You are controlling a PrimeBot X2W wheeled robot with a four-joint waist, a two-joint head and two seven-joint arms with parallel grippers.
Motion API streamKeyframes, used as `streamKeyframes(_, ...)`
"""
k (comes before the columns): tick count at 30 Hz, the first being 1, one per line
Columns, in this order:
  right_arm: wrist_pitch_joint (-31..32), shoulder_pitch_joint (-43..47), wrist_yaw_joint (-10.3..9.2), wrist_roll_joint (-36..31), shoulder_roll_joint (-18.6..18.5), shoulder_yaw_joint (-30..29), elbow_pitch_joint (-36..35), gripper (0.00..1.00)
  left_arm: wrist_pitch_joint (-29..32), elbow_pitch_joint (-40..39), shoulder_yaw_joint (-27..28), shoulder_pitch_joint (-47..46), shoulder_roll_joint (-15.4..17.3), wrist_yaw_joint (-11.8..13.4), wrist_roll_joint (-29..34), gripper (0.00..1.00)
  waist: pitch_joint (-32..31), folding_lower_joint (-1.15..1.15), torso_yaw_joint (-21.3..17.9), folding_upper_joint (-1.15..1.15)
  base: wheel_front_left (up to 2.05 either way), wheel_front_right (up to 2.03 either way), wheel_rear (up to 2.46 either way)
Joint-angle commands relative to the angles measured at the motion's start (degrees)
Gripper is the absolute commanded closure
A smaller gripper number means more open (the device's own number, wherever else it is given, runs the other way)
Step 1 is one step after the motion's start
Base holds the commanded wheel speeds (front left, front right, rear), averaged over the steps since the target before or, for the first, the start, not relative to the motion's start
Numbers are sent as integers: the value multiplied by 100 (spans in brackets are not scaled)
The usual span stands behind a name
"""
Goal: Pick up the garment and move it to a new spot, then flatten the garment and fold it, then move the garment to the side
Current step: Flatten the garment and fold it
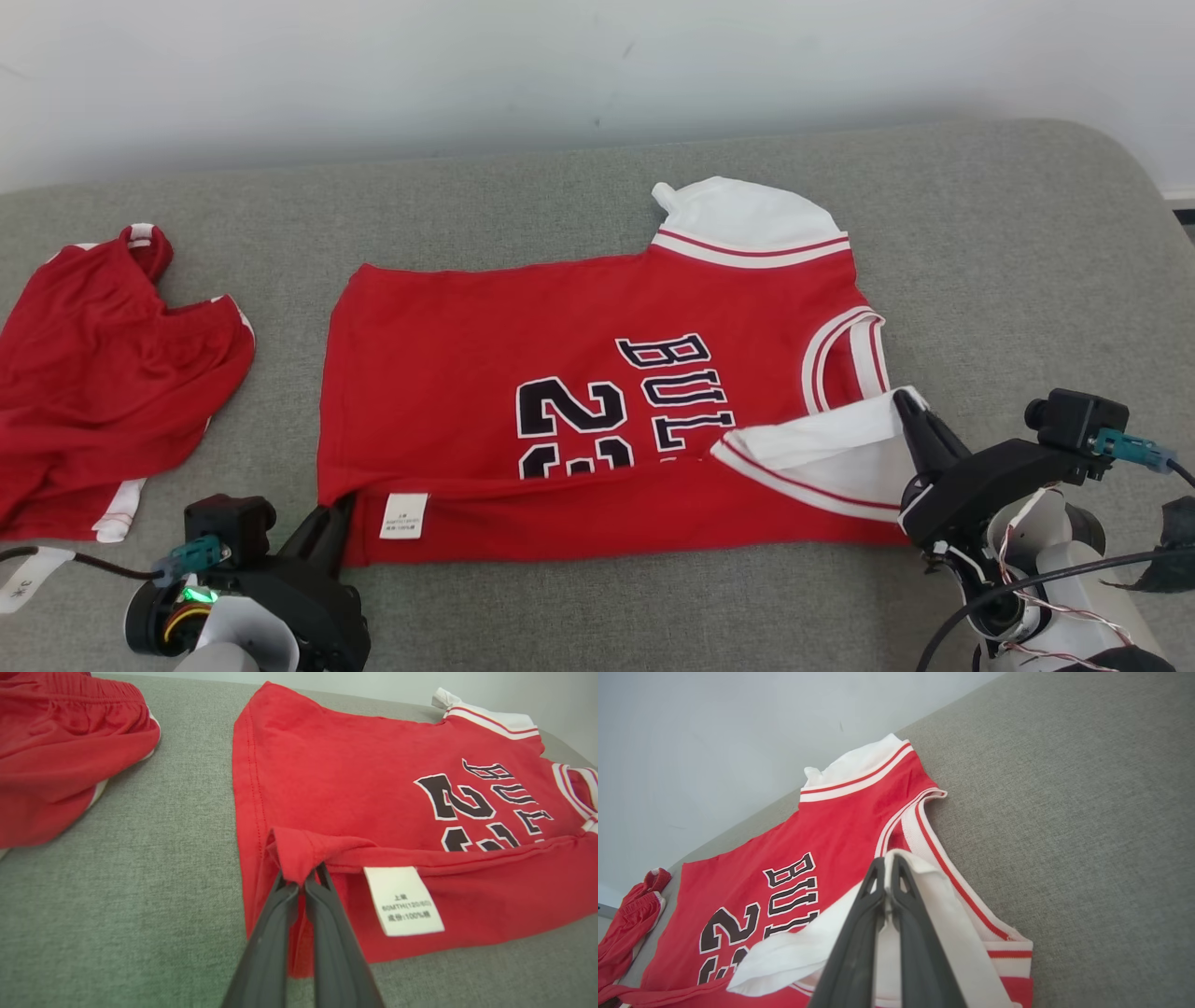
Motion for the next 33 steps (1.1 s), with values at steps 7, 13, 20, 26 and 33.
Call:
streamKeyframes(7, -729, -118, 6, 3, -111, 145, 221, 0, -510, 130, 76, 32, -111, 60, 79, 0, -79, -1, 57, -1, 0, 0, 0)
streamKeyframes(13, -1359, 248, 6, -116, -264, 168, -2, 0, -897, -142, 113, 457, -155, 213, 81, 0, -176, -1, 118, -1, 0, 0, 0)
streamKeyframes(20, -1538, 885, 6, -514, -405, 74, -420, 0, -1080, -469, 114, 907, -159, 391, 107, 0, -188, -1, 93, -1, 0, 0, 0)
streamKeyframes(26, -1472, 1191, 6, -942, -385, -50, -553, 0, -1098, -439, 10, 988, -196, 480, 218, 0, -134, -1, 31, -1, 0, 0, 0)
streamKeyframes(33, -1407, 1314, 6, -1346, -332, -23, -582, 0, -1126, -126, -89, 799, -96, 593, 452, 0, -64, -1, -23, -1, 0, 0, 0)
